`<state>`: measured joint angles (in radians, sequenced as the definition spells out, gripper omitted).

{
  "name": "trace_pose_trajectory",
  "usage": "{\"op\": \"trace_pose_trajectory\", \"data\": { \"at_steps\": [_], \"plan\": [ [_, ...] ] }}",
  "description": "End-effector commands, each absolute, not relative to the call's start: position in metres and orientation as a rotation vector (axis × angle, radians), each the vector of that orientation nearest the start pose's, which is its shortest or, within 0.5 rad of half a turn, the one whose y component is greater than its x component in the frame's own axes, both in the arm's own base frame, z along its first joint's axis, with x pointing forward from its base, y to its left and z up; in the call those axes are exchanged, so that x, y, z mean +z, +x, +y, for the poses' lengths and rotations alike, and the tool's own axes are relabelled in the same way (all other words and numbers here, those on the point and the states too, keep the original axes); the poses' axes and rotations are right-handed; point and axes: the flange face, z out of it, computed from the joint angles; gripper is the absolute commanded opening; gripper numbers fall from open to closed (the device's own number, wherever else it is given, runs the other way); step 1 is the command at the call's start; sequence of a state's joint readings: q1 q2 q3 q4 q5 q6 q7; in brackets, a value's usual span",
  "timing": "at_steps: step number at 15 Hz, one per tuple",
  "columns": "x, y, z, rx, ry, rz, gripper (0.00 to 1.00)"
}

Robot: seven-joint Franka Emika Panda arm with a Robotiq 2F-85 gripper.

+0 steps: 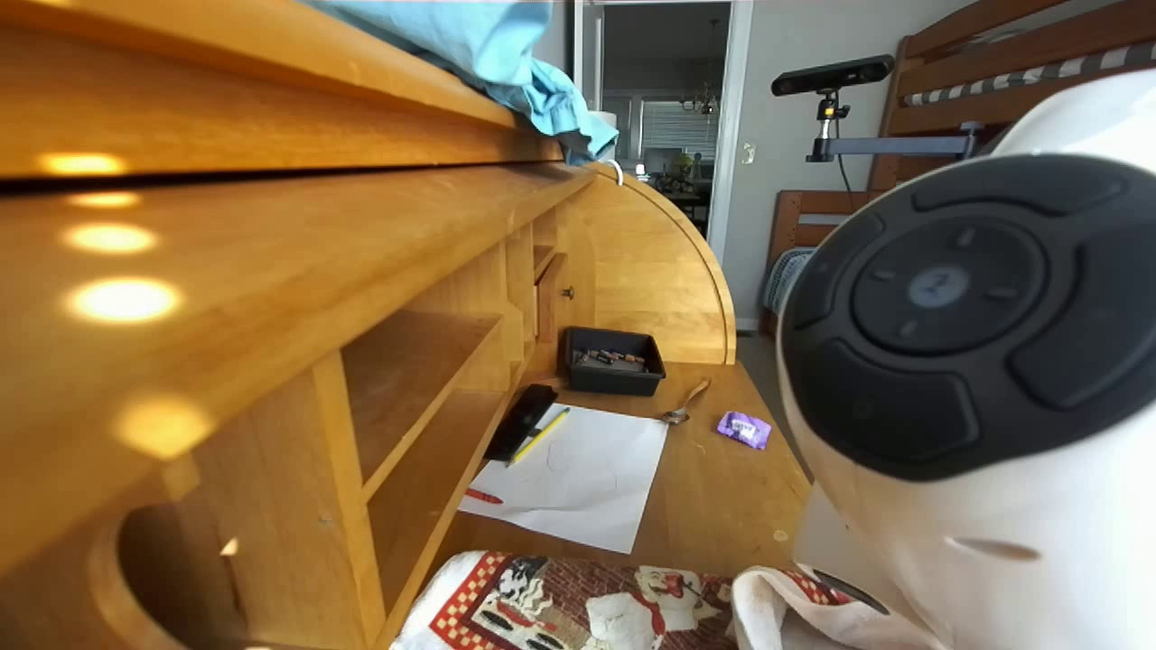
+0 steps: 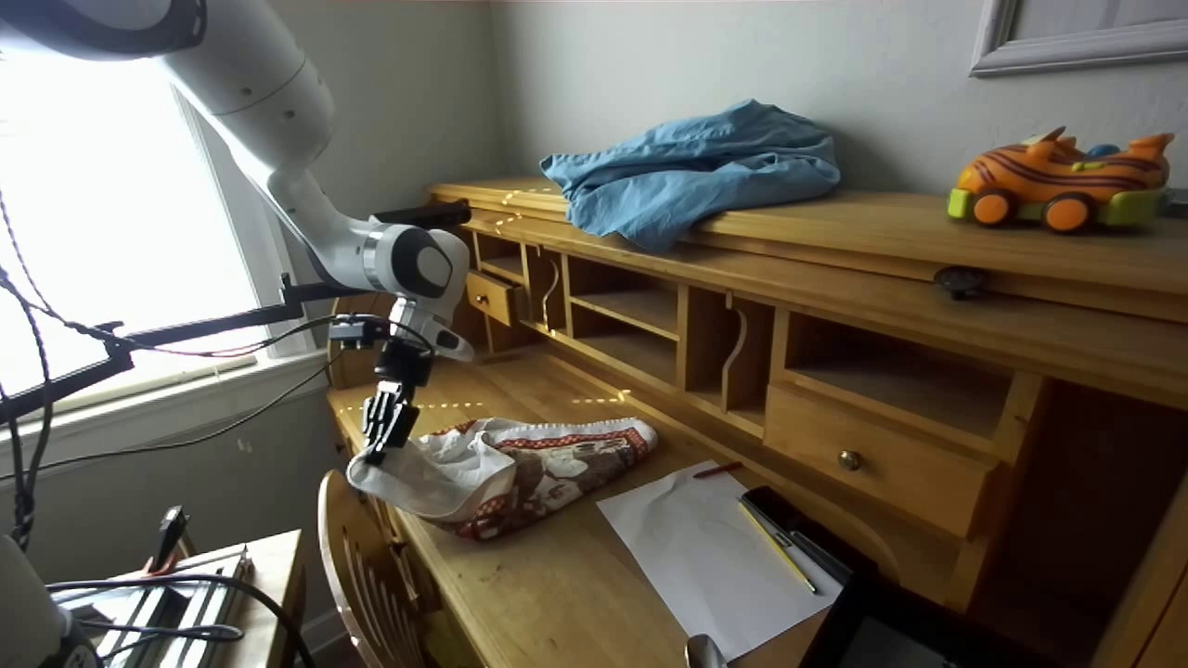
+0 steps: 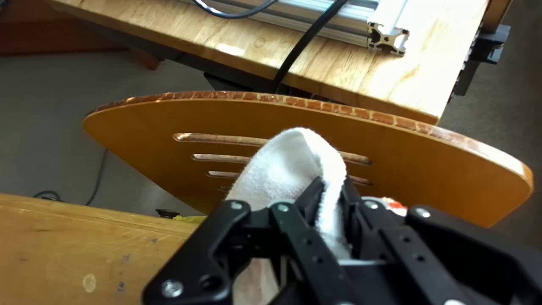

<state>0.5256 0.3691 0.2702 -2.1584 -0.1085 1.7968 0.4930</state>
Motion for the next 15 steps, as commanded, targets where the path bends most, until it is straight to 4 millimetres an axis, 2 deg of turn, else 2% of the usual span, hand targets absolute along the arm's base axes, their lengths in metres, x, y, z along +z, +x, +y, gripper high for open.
{"op": "trace_pose_trajectory", "data": {
  "at_steps": [1,10,15],
  "plan": [
    [0.212,0.34,0.322,0.931,-3.43,-0.596,0.03],
    [0.23,0.374,0.312,0.562,-3.607,-0.522,0.03],
    [0.247,0.391,0.308,0.405,-3.688,-0.528,0.03]
  ]
}}
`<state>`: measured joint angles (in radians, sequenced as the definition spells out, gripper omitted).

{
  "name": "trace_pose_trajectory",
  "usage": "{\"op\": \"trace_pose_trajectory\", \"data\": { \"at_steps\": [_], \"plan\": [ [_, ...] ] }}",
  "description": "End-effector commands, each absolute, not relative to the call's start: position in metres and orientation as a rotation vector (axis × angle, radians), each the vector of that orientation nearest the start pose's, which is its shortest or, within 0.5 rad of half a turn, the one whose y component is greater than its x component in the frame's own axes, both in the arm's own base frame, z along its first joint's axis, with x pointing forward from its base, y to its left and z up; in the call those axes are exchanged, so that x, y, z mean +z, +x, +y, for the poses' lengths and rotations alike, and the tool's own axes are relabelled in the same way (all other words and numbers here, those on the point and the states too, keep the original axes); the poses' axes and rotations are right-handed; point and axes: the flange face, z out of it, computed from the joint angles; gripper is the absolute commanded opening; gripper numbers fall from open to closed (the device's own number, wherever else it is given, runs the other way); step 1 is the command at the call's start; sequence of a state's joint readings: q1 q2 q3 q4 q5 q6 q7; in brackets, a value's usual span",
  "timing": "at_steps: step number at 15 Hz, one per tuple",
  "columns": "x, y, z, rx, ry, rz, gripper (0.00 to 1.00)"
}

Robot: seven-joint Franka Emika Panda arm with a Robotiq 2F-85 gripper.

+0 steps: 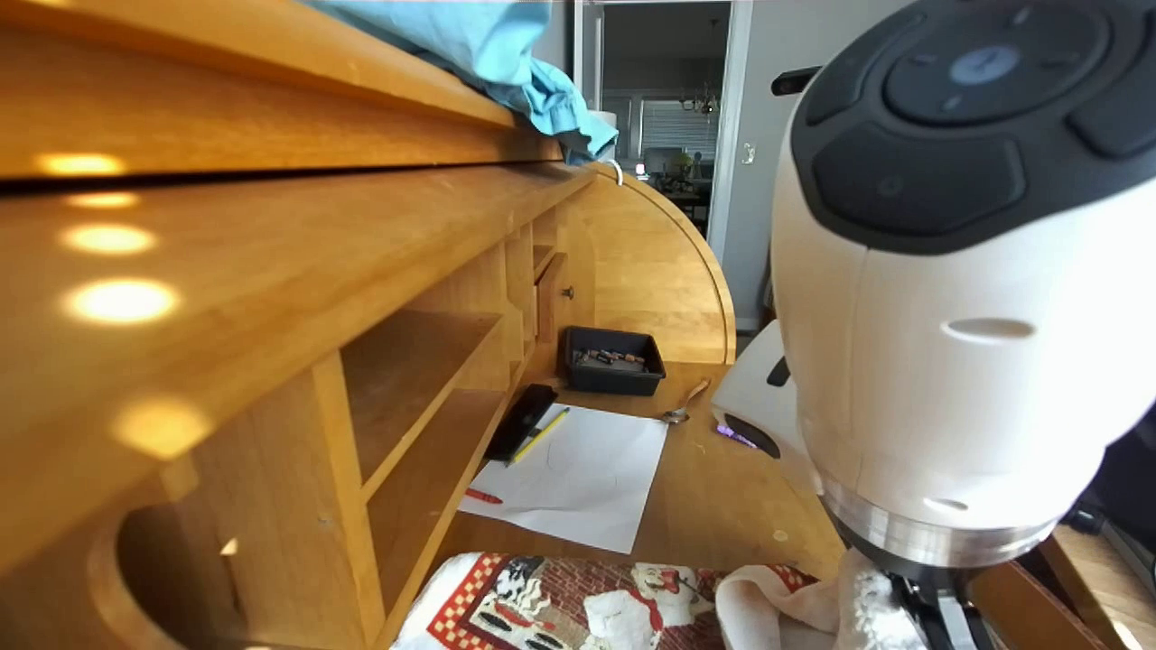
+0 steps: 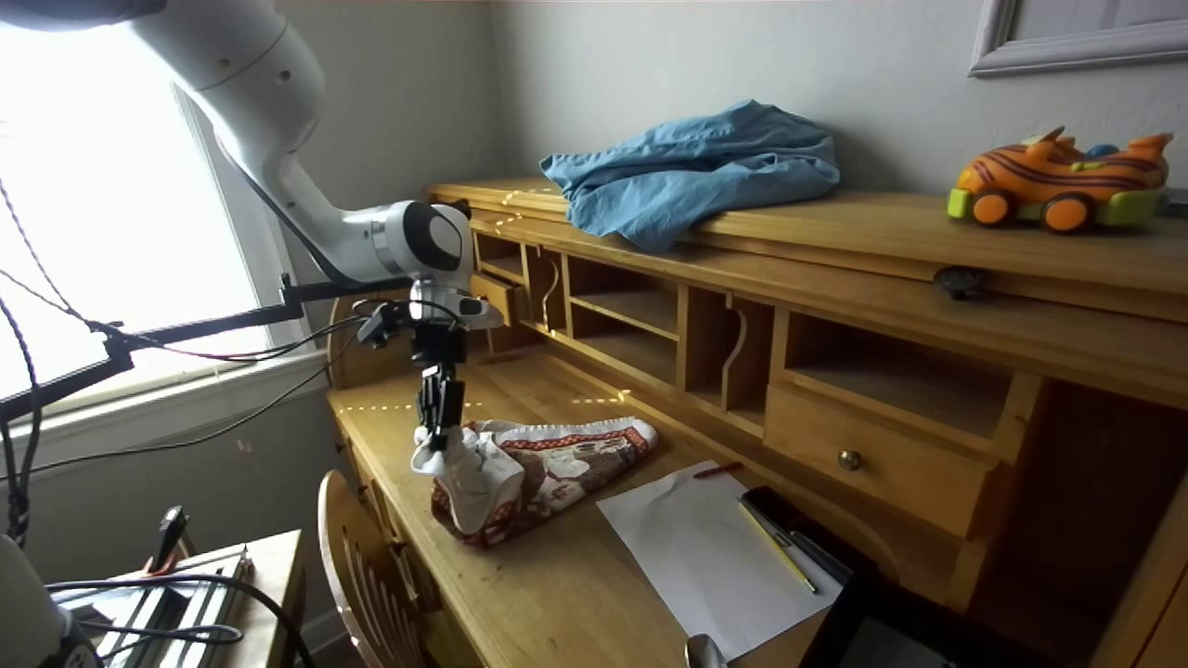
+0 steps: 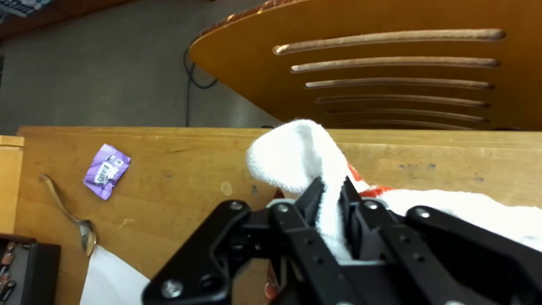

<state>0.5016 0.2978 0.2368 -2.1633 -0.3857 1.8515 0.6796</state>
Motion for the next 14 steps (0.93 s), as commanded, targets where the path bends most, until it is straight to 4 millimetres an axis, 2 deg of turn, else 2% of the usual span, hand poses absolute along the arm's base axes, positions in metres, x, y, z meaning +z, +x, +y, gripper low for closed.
{"op": "trace_pose_trajectory", "data": {
  "at_steps": [1,14],
  "plan": [
    [0.249,0.395,0.307,-0.259,2.486,0.358,0.03],
    [0.276,0.455,0.294,-0.114,2.404,0.379,0.03]
  ]
}}
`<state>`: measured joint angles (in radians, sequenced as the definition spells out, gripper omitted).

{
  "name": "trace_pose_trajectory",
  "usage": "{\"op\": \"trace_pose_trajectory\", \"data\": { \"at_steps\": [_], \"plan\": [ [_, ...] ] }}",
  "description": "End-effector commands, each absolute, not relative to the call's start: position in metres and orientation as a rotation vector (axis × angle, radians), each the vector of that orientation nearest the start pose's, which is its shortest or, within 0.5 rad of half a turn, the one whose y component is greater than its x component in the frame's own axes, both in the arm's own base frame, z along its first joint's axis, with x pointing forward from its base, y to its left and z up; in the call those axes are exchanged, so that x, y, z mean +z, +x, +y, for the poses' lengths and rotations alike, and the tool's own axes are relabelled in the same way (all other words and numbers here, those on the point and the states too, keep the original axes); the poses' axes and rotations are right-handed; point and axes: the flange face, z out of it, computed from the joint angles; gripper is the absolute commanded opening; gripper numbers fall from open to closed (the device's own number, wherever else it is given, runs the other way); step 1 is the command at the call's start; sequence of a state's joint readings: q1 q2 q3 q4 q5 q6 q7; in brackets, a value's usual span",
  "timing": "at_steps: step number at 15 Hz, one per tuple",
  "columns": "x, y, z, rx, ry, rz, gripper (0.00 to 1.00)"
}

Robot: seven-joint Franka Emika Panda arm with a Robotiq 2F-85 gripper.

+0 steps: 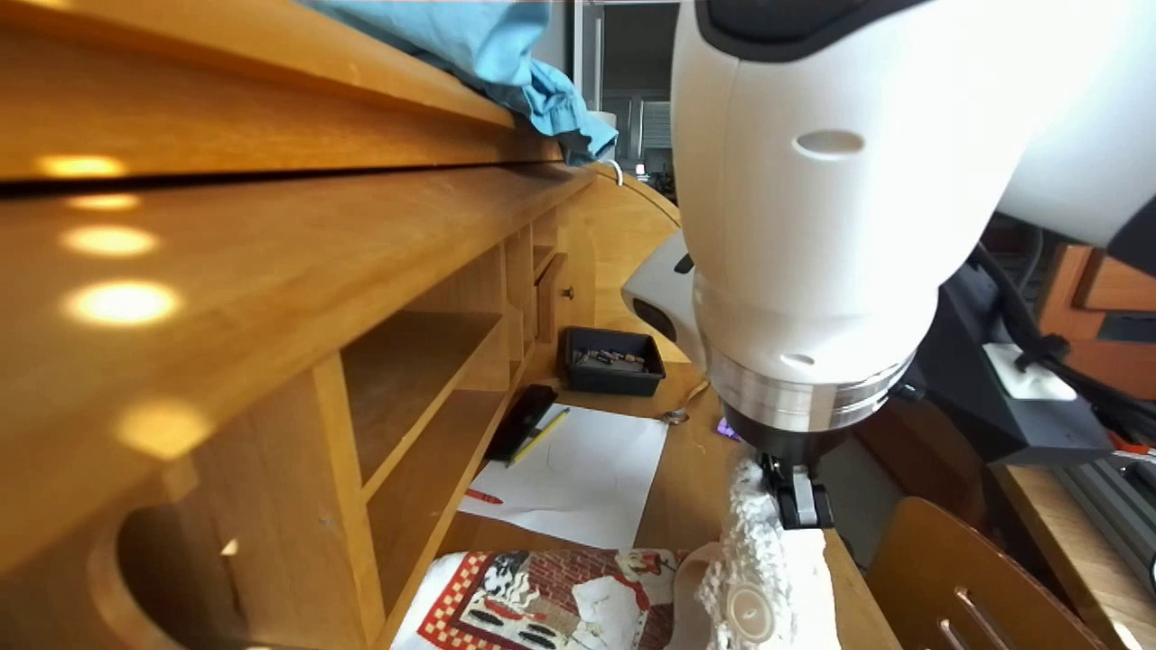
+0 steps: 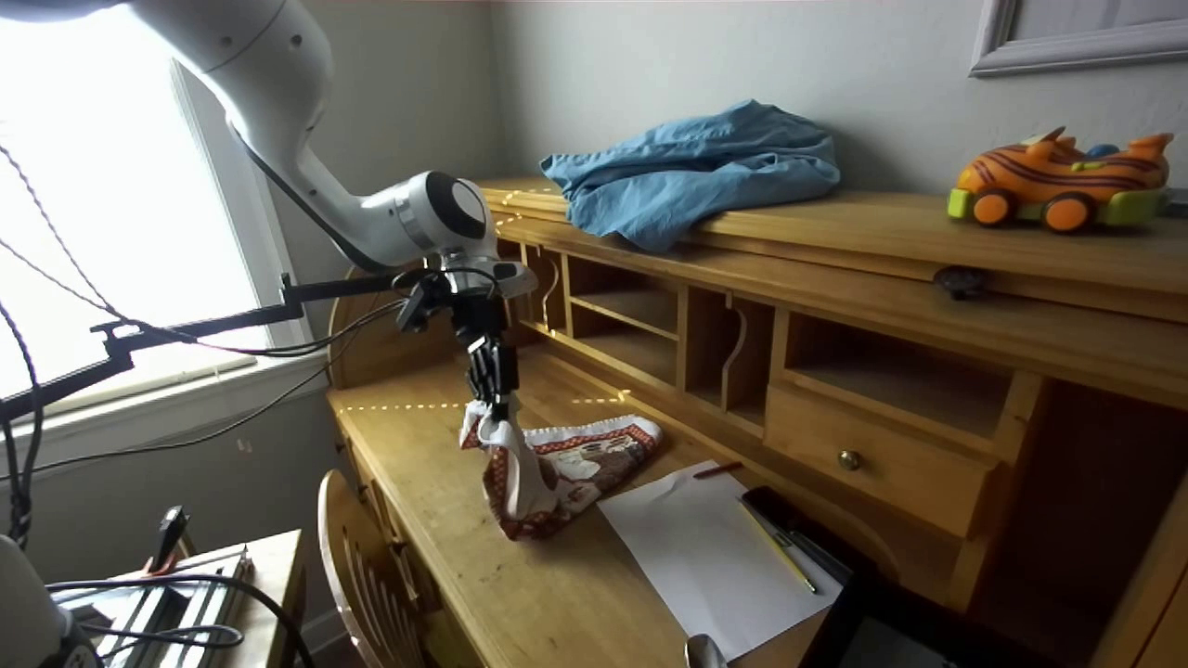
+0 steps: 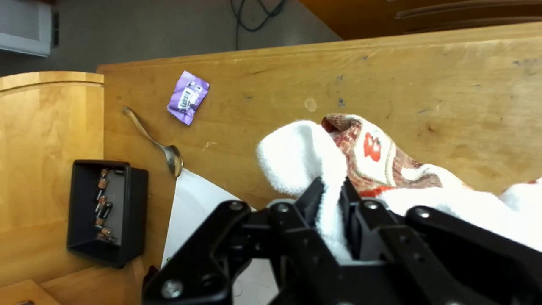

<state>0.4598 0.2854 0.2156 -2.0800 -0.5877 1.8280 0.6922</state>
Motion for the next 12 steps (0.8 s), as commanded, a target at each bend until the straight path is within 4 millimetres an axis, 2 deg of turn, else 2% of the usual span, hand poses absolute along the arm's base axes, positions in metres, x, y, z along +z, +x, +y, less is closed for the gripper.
{"op": "trace_pose_trajectory", "data": {
  "at_steps": [1,4,5,9,10,12],
  "plan": [
    [0.2779,0.4597,0.2939,-0.109,2.4,0.391,0.03],
    [0.2768,0.4663,0.2997,-0.102,2.404,0.427,0.03],
    [0.2778,0.4577,0.2956,-0.106,2.428,0.393,0.1],
    [0.2753,0.4619,0.2987,-0.11,2.43,0.401,0.1],
    [0.2748,0.4619,0.2987,-0.111,2.43,0.401,0.03],
    [0.2713,0.466,0.2973,-0.084,2.42,0.412,0.03]
  ]
}}
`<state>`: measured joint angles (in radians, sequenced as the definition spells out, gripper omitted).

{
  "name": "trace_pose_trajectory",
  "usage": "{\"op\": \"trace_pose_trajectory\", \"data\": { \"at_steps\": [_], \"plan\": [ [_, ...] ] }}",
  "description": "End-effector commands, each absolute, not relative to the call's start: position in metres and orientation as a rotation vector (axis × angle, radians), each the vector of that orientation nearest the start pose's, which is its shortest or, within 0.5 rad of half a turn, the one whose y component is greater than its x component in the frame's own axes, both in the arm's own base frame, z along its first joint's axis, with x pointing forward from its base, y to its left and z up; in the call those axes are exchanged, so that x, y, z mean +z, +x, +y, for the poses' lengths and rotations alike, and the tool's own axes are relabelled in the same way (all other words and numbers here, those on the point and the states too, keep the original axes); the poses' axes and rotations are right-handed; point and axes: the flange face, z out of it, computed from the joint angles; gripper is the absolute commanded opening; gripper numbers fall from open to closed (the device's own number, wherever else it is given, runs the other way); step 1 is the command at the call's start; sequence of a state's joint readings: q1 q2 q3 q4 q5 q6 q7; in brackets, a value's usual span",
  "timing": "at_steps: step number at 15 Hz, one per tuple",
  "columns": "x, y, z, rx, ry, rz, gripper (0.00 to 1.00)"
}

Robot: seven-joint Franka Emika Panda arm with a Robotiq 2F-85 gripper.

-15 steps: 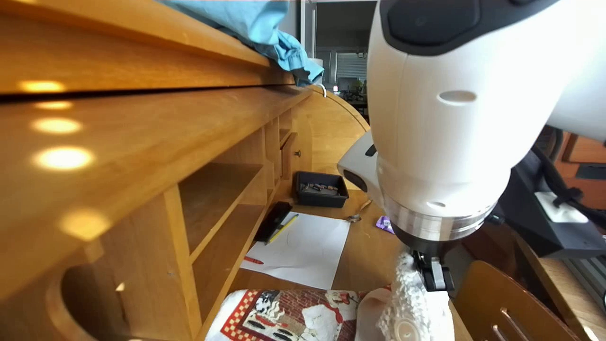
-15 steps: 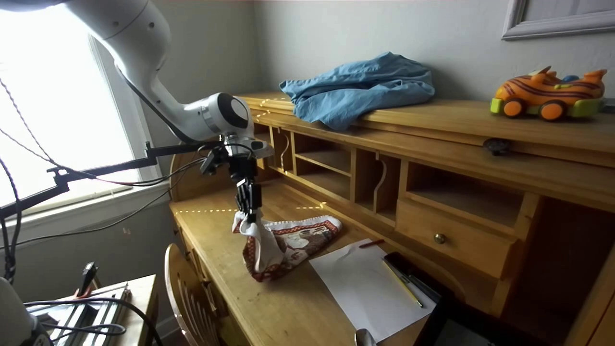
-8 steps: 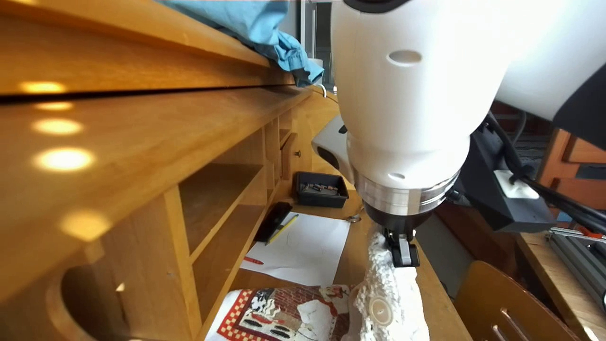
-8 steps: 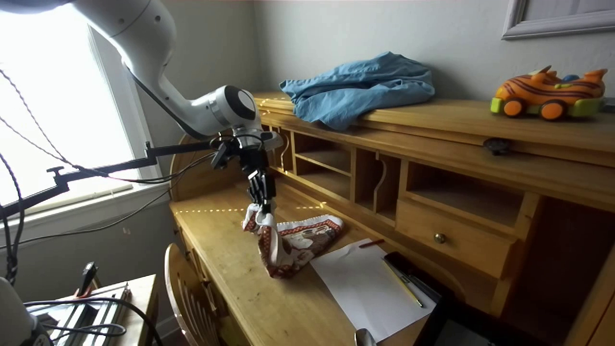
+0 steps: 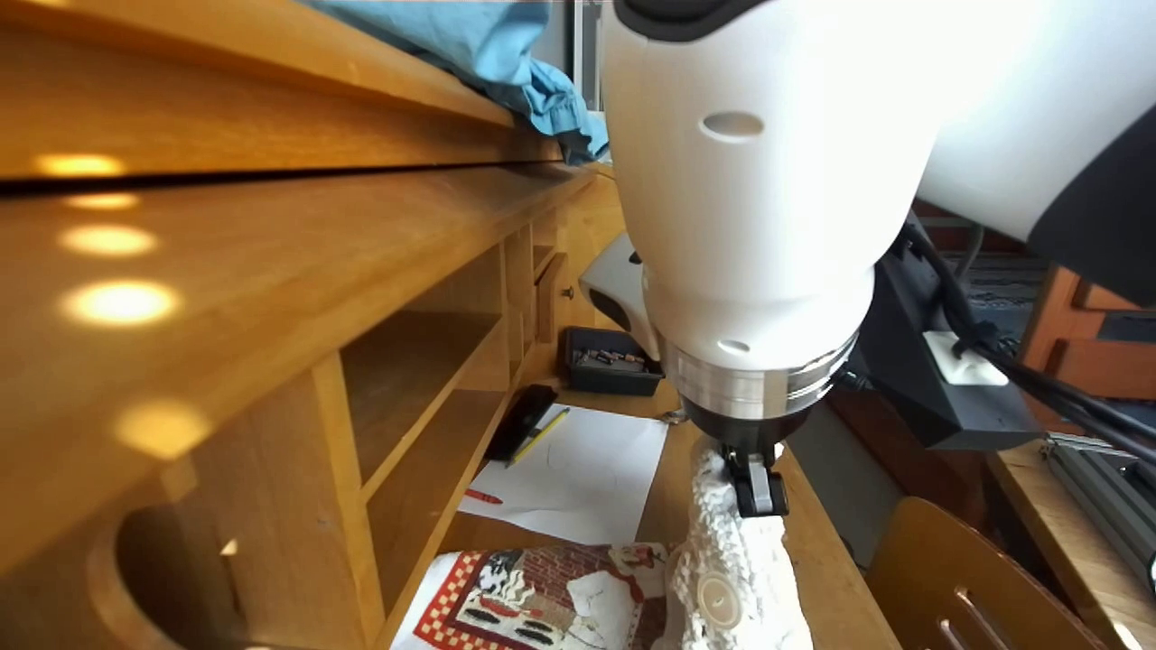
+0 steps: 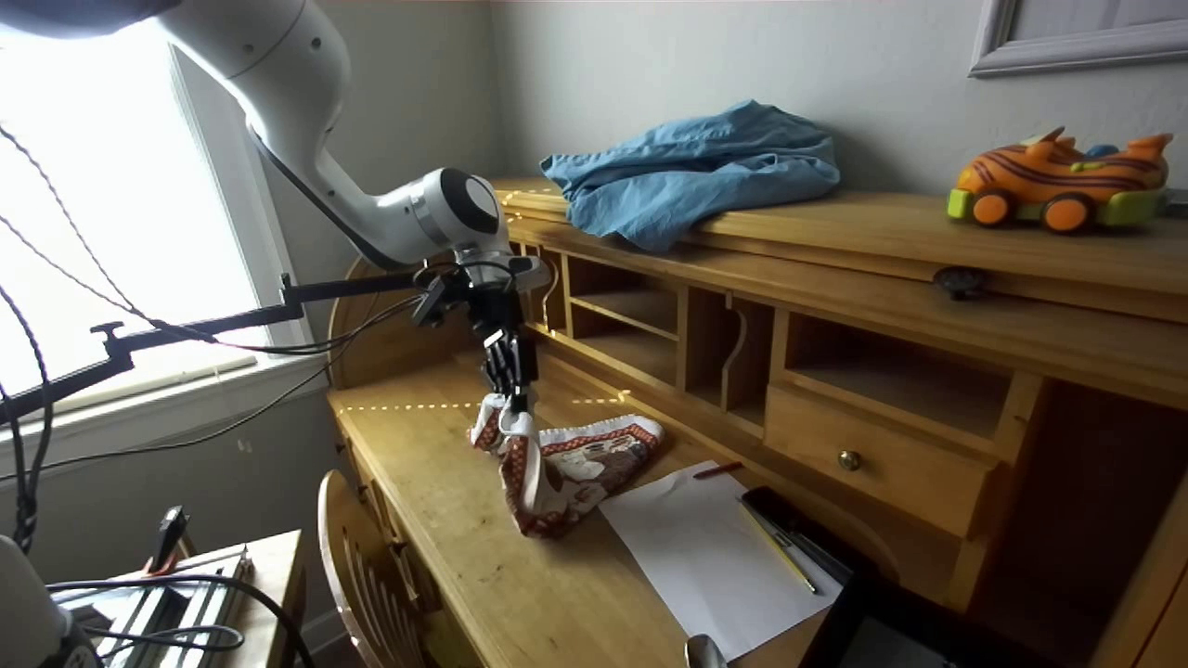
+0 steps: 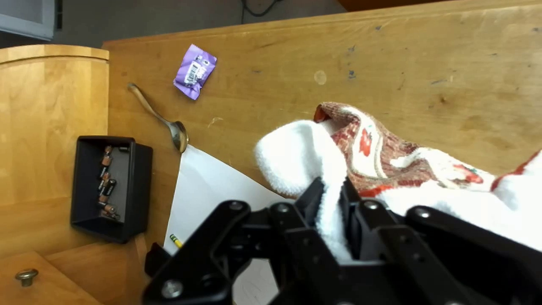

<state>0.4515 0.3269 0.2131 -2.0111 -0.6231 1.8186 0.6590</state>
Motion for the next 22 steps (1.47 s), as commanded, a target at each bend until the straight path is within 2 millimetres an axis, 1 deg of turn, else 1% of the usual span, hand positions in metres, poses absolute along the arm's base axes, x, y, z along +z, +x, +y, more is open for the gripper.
{"op": "trace_pose_trajectory", "data": {
  "at_steps": [1,8,11,15,18,22],
  "plan": [
    [0.27,0.468,0.298,-0.063,2.423,0.417,0.03],
    [0.261,0.476,0.304,0.045,2.452,0.448,0.03],
    [0.254,0.482,0.301,0.075,2.453,0.453,0.03],
    [0.245,0.493,0.299,0.115,2.393,0.511,0.03],
    [0.233,0.496,0.306,0.137,2.367,0.575,0.03],
    [0.225,0.501,0.307,0.179,2.364,0.601,0.03]
  ]
}}
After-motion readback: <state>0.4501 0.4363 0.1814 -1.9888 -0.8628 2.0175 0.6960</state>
